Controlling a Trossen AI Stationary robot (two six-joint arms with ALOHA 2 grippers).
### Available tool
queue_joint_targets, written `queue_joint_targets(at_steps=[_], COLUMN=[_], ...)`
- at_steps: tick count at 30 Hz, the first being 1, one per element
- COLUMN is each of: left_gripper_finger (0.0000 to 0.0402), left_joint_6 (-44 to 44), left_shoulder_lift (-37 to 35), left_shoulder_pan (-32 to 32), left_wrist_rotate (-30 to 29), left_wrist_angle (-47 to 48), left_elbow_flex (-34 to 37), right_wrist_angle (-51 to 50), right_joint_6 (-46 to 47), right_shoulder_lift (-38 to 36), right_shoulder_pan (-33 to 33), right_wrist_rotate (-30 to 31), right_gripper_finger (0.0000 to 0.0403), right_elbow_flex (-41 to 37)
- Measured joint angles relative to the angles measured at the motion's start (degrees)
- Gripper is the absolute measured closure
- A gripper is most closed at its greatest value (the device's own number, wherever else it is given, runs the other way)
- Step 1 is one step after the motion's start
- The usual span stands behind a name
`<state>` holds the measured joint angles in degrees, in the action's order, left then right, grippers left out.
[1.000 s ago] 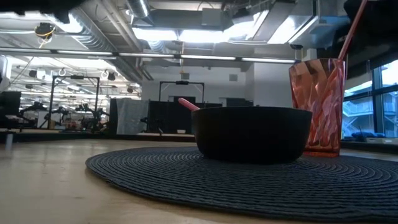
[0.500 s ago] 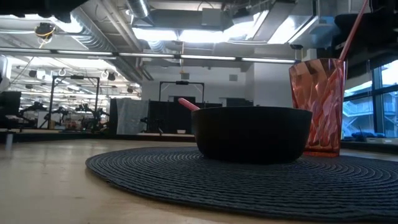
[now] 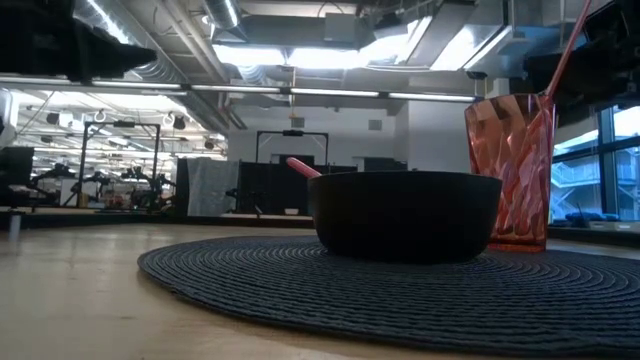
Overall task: Pick & Place Utensil
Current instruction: Return to Home Position
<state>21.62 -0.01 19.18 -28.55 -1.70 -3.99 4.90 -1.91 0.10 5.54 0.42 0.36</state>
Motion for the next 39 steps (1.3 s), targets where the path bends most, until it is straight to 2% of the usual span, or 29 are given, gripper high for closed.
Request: queue_joint_targets(at_steps=[7,11,16,18,25,30,39], left_gripper_finger=[0.0399,0.0400,0.0399,0.0400,0.0400,0.0399,0.0400], left_joint_6=[-0.15,-0.43,-2.55,-3.52,-5.98,-7.26,-8.42], left_shoulder_lift=[0.26,0.33,0.32,0.32,0.33,0.77,0.81], left_shoulder_pan=[-2.46,-4.69,-10.62,-13.87,-23.31,-25.48,-25.73], left_wrist_rotate=[8.86,15.16,15.55,17.47,32.70,33.46,33.50], left_wrist_angle=[-2.52,-2.64,-4.89,-3.81,-0.39,0.02,0.09], left_elbow_flex=[3.52,3.52,3.52,3.52,3.52,3.52,3.52], right_wrist_angle=[-0.58,-0.85,-1.56,-1.85,-2.66,-2.68,-2.66], right_joint_6=[0.18,1.33,0.00,0.14,0.29,0.62,1.43], right_shoulder_lift=[0.00,0.01,0.02,0.02,0.02,0.02,0.02], right_shoulder_pan=[0.00,0.00,0.00,0.00,0.00,0.00,0.00], right_wrist_rotate=[0.18,4.11,5.63,5.63,5.63,5.59,5.60], right_gripper_finger=[0.0397,0.0397,0.0397,0.0397,0.0397,0.0397,0.0397], right_elbow_flex=[0.00,0.00,0.00,0.00,0.00,0.00,0.00])
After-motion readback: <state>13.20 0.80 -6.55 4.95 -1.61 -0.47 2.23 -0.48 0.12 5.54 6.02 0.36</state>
